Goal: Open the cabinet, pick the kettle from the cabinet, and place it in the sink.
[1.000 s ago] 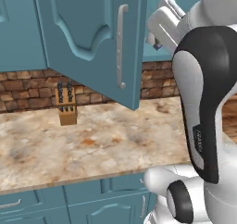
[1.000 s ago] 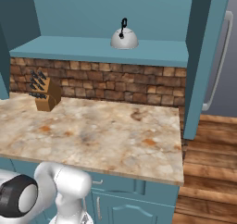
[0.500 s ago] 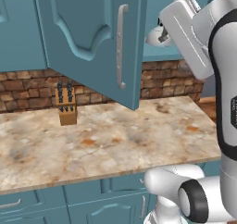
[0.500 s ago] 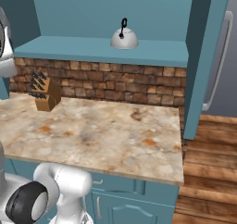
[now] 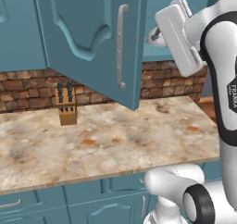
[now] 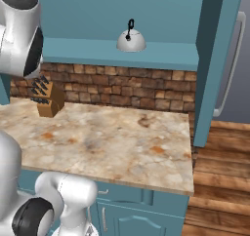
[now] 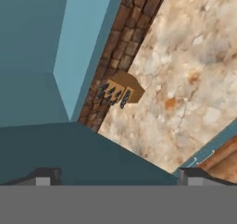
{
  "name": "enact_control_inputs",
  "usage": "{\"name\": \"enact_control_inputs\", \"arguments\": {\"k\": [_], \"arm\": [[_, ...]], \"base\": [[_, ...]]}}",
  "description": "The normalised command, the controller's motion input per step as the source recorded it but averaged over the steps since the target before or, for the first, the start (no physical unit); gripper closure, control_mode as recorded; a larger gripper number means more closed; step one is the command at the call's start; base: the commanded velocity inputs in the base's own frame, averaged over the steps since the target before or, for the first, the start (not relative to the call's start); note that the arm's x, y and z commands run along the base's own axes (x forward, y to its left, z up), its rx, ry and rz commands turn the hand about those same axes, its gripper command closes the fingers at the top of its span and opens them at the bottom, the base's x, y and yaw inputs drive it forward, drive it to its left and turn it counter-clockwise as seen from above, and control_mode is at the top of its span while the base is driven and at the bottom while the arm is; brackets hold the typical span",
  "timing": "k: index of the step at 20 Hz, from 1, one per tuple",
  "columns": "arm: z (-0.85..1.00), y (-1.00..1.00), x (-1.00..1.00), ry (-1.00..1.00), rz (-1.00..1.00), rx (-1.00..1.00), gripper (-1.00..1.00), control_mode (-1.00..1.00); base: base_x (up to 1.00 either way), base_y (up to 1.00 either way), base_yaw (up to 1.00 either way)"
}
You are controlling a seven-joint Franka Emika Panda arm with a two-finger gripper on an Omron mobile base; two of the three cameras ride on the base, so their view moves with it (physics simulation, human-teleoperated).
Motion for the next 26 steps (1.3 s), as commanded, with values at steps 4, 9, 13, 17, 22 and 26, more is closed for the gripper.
{"name": "enact_control_inputs", "arguments": {"k": [4, 9, 13, 17, 22, 26], "arm": [[-0.10, 0.08, 0.59, 0.00, 0.08, 0.13, -1.00, -1.00], [-0.15, 0.22, 0.56, 0.02, 0.07, 0.08, -1.00, -1.00], [-0.12, 0.30, 0.60, 0.13, 0.04, 0.02, -1.00, -1.00], [-0.10, 0.31, 0.57, 0.15, 0.09, 0.02, -1.00, -1.00], [-0.14, 0.43, 0.42, 0.05, 0.18, 0.01, -1.00, -1.00], [-0.12, 0.47, 0.30, 0.00, 0.24, 0.01, -1.00, -1.00]], "base": [[0.00, 0.00, 0.00], [0.00, 0.00, 0.00], [0.00, 0.00, 0.00], [0.00, 0.00, 0.00], [0.00, 0.00, 0.00], [0.00, 0.00, 0.00]]}}
